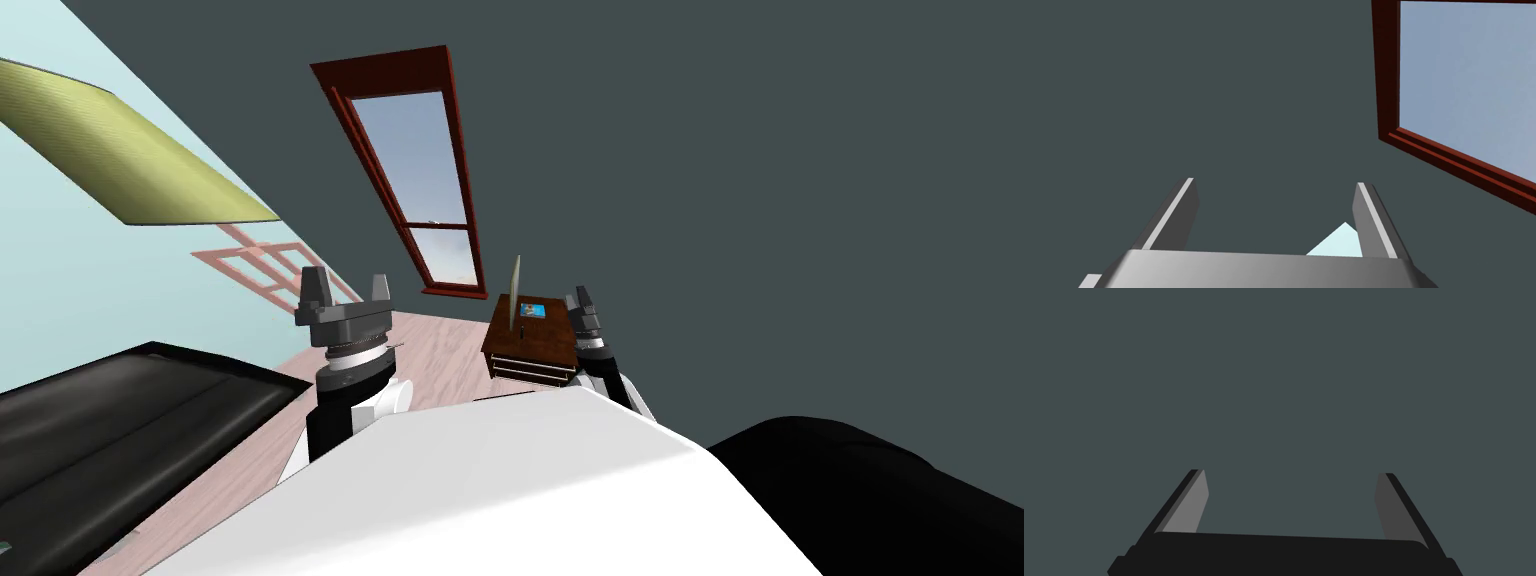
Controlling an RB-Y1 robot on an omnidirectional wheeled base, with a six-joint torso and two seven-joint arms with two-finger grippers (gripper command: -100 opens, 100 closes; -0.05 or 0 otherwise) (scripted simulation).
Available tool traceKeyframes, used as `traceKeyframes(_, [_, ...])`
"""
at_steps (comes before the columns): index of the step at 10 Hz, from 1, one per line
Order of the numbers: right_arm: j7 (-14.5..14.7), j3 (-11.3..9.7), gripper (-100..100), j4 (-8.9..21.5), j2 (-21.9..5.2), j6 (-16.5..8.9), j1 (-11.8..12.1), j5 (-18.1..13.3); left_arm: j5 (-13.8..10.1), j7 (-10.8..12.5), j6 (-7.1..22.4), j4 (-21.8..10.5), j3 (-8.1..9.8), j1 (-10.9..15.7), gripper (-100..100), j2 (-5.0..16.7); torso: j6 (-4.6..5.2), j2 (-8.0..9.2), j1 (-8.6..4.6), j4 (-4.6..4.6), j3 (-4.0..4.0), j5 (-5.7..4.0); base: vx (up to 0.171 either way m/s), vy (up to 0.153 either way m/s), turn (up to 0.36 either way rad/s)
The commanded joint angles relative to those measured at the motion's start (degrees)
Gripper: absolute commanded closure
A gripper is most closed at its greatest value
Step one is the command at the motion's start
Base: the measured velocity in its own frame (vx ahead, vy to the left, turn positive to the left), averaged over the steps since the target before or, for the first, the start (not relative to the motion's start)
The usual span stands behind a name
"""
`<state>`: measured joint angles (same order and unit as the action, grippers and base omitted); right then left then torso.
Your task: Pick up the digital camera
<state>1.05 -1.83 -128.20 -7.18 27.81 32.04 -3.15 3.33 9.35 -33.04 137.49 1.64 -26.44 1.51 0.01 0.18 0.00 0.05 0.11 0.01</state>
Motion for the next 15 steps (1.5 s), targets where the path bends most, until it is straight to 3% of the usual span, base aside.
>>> traceKeyframes(1, [1.2, 0.9, -100, 1.5, -1.1, -2.9, -0.4, 0.3, 0.0, 0.0, 0.0, 0.0, 0.0, 0.0, 0, 0.0, 0.0, 0.0, 0.0, 0.0, 0.0, 0.0, -0.038, 0.011, 0.382])
traceKeyframes(2, [2.5, 1.4, -100, 2.8, -1.9, -4.9, -0.2, 0.6, 0.0, 0.0, 0.0, 0.0, 0.0, 0.0, 0, 0.0, -0.04, -0.01, -0.02, -0.01, -0.01, -0.01, -0.052, 0.015, 0.441])
traceKeyframes(4, [2.5, 1.4, -100, 3.3, -1.9, -5.4, -0.2, 0.6, 0.0, 0.0, 0.0, 0.0, 0.0, 0.0, 0, 0.0, 0.02, -0.01, -0.02, 0.0, -0.01, -0.01, -0.026, 0.012, 0.073])
traceKeyframes(5, [3.8, 1.9, -100, 5.1, -2.7, -7.6, 0.0, 1.0, 0.0, 0.0, 0.0, 0.0, 0.01, 0.0, 0, 0.0, 0.04, -0.08, -0.04, -0.02, -0.05, -0.02, -0.023, 0.026, 0.348])
traceKeyframes(6, [3.8, 1.9, -100, 5.2, -2.7, -7.6, 0.0, 1.0, 0.0, 0.0, 0.0, 0.0, 0.0, 0.0, 0, 0.0, -0.04, -0.09, 0.01, -0.02, -0.05, 0.0, -0.02, 0.01, 0.177])
traceKeyframes(7, [5.1, 2.5, -100, 6.8, -3.5, -9.9, 0.2, 1.4, 0.0, 0.0, 0.0, 0.0, 0.01, 0.0, 0, 0.0, 0.04, -0.09, -0.04, -0.03, -0.06, -0.01, -0.027, 0.018, 0.309])
traceKeyframes(8, [5.1, 2.5, -100, 7.2, -3.5, -9.9, 0.2, 1.4, 0.0, 0.0, 0.0, 0.0, 0.0, 0.0, 0, 0.0, -0.01, -0.06, -0.03, -0.02, -0.04, -0.01, -0.023, 0.009, 0.15])
traceKeyframes(11, [7.8, 3.8, -100, 11.7, -5.1, -14.2, 0.7, 2.5, 0.0, 0.0, 0.0, 0.0, 0.01, 0.0, 0, 0.0, 0.03, -0.09, -0.06, -0.02, -0.05, -0.01, -0.023, 0.013, 0.29])
traceKeyframes(12, [7.8, 3.8, -100, 11.7, -5.1, -14.9, 0.7, 2.5, 0.0, 0.0, 0.0, 0.0, 0.0, 0.0, 0, 0.0, -0.01, -0.09, -0.06, -0.02, -0.05, -0.02, -0.018, 0.006, 0.151])
traceKeyframes(13, [9.1, 4.5, -100, 14.0, -5.9, -17.0, 0.9, 3.2, 0.0, 0.0, 0.0, 0.0, 0.01, 0.0, 0, 0.0, 0.06, -0.08, -0.08, -0.02, -0.05, -0.02, -0.023, 0.013, 0.289])
traceKeyframes(14, [9.1, 4.5, -100, 14.0, -5.9, -17.4, 0.9, 3.2, 0.0, 0.0, 0.0, 0.0, 0.0, 0.0, 0, 0.0, 0.01, -0.07, -0.07, -0.02, -0.04, -0.02, -0.017, 0.005, 0.171])
traceKeyframes(15, [10.4, 5.2, -100, 16.5, -6.7, -19.2, 1.2, 3.9, 0.0, 0.0, 0.0, 0.0, 0.01, 0.0, 0, 0.0, 0.05, -0.09, -0.09, -0.02, -0.05, -0.02, -0.014, 0.012, 0.332])
